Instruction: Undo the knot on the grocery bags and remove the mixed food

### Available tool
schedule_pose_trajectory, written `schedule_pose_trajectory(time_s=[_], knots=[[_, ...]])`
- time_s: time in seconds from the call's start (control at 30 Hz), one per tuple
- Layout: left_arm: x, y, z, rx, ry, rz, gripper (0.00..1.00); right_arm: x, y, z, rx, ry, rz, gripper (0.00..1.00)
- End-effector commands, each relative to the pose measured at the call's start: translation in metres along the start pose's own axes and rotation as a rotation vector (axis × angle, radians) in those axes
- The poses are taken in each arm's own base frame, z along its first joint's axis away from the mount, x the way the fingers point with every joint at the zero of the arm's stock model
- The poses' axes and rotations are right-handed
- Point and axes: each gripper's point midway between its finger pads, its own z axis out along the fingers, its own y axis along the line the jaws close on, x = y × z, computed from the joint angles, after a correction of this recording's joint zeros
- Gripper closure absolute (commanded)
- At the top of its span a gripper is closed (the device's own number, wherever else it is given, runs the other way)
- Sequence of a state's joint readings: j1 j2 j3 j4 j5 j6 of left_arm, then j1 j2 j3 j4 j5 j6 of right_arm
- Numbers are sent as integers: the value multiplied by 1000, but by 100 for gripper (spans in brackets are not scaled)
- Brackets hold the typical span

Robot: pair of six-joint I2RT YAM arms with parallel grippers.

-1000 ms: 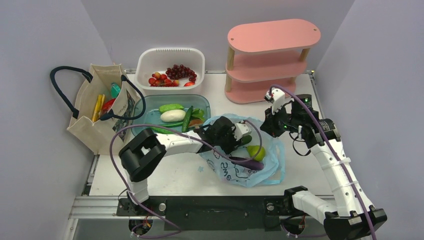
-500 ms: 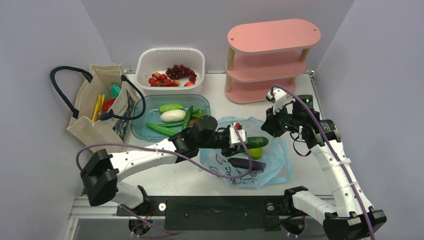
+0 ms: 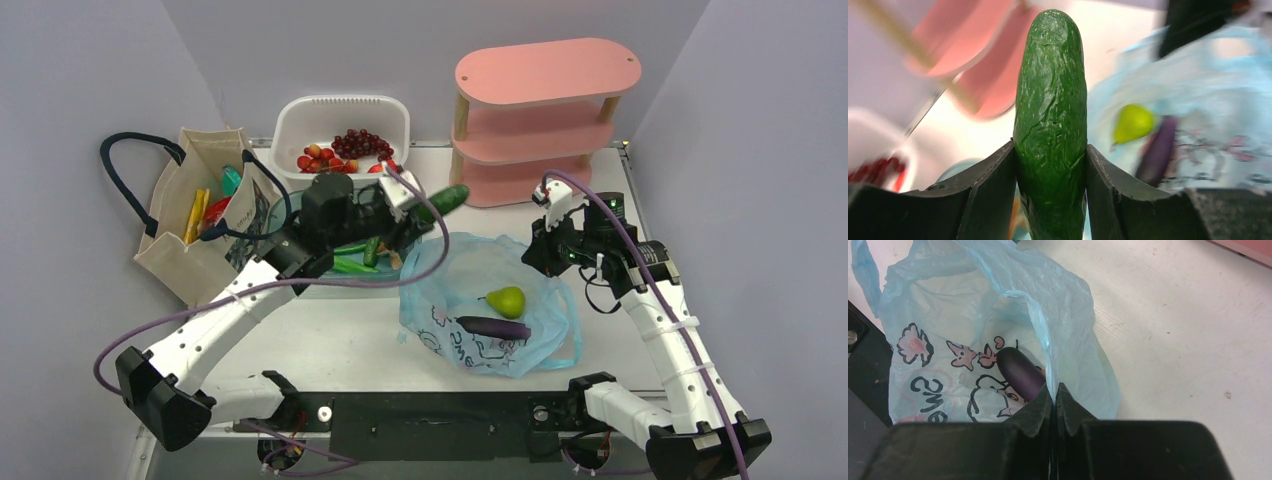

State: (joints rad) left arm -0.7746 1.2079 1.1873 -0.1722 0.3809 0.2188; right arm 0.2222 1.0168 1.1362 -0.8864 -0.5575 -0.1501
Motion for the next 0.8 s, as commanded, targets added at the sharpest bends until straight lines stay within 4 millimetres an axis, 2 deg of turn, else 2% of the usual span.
schedule_pose_trajectory(time_s=[0.0,0.03,0.07,0.1,0.13,0.17,0.2,0.23,0.27,0.3,0.5,0.6,0.67,0.77], knots=[[52,73,-35,-180,211,-107,63,-12,4,-4,-13,-62,-9,100],[68,99,-46,-240,251,-124,62,-12,4,-4,-15,-62,-9,100],[79,111,-53,-260,282,-127,61,-12,4,-3,-17,-61,-7,100],[98,135,-66,-309,311,-169,61,-11,4,-3,-18,-59,-5,100],[108,145,-73,-330,334,-189,61,-11,4,-2,-19,-59,-5,100],[128,166,-87,-384,378,-227,62,-11,4,-2,-20,-58,-5,100],[139,175,-94,-411,402,-240,63,-11,4,-2,-19,-57,-4,100],[159,190,-106,-452,460,-249,66,-11,4,-2,-18,-57,-2,100],[169,195,-111,-468,488,-248,68,-11,4,-2,-16,-58,-2,100],[188,203,-119,-486,540,-244,72,-11,4,-2,-16,-58,-3,100],[262,215,-139,-481,709,-230,75,-11,2,-1,-9,-53,-1,100],[280,222,-145,-489,717,-296,71,-10,1,0,-8,-46,0,100],[294,217,-144,-458,725,-344,68,-10,0,0,-4,-45,-2,100],[303,212,-144,-427,733,-325,67,-9,-1,0,-4,-38,-7,100]])
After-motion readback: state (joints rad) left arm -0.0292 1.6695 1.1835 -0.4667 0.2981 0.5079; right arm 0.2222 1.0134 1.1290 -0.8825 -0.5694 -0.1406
